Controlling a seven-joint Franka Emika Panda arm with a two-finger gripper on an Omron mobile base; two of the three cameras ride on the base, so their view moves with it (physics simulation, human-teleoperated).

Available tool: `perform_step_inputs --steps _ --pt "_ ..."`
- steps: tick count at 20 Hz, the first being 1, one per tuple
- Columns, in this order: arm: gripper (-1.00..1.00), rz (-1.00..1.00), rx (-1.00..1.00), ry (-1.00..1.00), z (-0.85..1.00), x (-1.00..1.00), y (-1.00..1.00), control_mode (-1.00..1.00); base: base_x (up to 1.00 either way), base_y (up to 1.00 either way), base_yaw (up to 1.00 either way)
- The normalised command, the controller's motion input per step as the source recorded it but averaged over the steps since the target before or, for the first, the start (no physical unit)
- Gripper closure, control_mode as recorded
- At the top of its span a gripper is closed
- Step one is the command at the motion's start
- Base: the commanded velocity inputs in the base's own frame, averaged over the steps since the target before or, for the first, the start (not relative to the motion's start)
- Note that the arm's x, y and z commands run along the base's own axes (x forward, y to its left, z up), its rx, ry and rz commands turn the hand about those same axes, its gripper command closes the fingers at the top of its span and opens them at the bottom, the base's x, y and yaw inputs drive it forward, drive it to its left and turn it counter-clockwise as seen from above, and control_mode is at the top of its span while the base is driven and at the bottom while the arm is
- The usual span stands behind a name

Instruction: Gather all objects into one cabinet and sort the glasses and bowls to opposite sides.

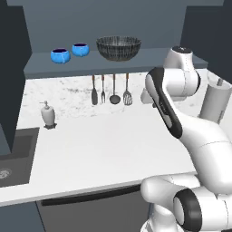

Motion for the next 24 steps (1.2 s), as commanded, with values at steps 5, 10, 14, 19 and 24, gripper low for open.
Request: perform_step_inputs --steps 5,10,14,19,24 --pt "-1.00 0.00 0.00 -0.28 0.37 -0.50 0.01 -1.00 0.00 0.00 0.00" --pt "-1.00 0.00 -0.01 -0.67 0.95 -0.78 0.05 -1.00 0.00 0.00 0.00" --pt "-1.00 0.00 -0.06 -0.66 1.00 -0.77 0.16 -1.00 0.00 0.00 0.00" --pt "-1.00 0.00 -0.02 -0.16 0.23 -0.29 0.04 1.00 -0.05 0.00 0.00" --pt "-1.00 0.00 0.00 0.00 0.00 0.00 0.00 1.00 -0.72 0.05 0.02"
